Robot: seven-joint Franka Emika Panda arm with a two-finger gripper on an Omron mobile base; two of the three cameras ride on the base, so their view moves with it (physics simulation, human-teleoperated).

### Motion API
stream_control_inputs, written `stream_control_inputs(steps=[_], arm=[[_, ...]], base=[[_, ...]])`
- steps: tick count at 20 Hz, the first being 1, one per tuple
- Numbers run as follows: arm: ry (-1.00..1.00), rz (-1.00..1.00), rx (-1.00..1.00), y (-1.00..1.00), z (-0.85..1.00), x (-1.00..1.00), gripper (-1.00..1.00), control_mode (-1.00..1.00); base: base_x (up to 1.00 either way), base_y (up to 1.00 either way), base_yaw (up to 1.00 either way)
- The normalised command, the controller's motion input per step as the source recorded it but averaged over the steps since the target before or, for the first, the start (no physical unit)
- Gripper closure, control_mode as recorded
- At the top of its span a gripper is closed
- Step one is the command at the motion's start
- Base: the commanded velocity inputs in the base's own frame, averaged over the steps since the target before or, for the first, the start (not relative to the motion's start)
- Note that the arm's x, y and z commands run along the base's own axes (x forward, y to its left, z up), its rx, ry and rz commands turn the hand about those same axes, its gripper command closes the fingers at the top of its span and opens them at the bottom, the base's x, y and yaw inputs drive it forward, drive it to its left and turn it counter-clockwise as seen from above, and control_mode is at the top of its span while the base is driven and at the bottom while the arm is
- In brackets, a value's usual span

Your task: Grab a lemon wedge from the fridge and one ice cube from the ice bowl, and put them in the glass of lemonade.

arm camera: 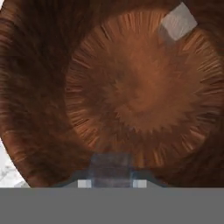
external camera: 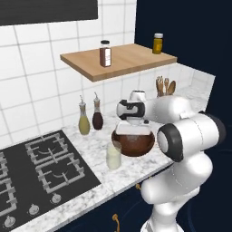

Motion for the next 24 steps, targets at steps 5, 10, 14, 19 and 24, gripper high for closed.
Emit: stream_control_inputs(steps=[5,10,14,19,24], arm=[[-0.03,0.13,0.0,0.16,0.99,-0.71,1.0,-1.0],[0.0,0.34,-0.01,0.85,0.54,-0.34,1.0,-1.0],[-0.01,0.2,-0.01,0.47,0.01,0.0,1.0,-1.0],[-0.03,0.08,0.0,0.2,0.0,0.0,1.0,-1.0],[-0.03,0.03,0.0,0.03,0.0,0.02,1.0,-1.0]], base=[[0.0,0.0,0.0],[0.0,0.0,0.0],[0.0,0.0,0.0],[0.0,0.0,0.0],[0.0,0.0,0.0]])
